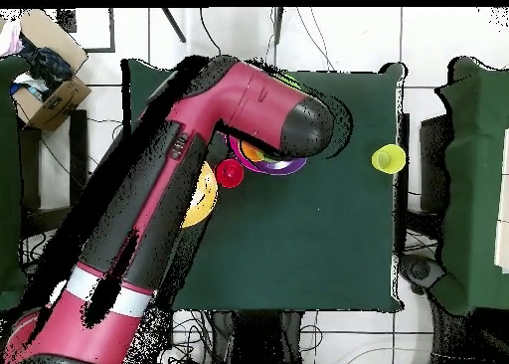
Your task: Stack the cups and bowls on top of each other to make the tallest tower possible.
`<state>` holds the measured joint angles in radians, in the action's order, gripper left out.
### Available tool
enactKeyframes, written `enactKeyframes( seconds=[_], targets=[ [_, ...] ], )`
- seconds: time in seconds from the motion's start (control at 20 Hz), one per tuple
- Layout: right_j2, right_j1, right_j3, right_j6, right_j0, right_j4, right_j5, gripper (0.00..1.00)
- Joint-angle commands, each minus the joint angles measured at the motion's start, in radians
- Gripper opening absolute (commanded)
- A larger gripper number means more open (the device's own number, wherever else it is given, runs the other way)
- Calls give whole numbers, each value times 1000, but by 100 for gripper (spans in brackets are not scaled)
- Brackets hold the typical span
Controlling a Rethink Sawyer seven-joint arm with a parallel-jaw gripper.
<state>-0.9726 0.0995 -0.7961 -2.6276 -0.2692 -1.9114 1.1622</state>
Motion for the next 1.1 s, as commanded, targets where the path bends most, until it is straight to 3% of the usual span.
enactKeyframes(
  seconds=[0.05, 0.45, 1.1],
  targets=[
    [47, -4, 143, -328, 8, 63, 34, 0],
    [23, -28, 195, -363, 25, 93, 37, 0],
    [-20, -82, 57, -294, -18, 84, 3, 0]
  ],
)
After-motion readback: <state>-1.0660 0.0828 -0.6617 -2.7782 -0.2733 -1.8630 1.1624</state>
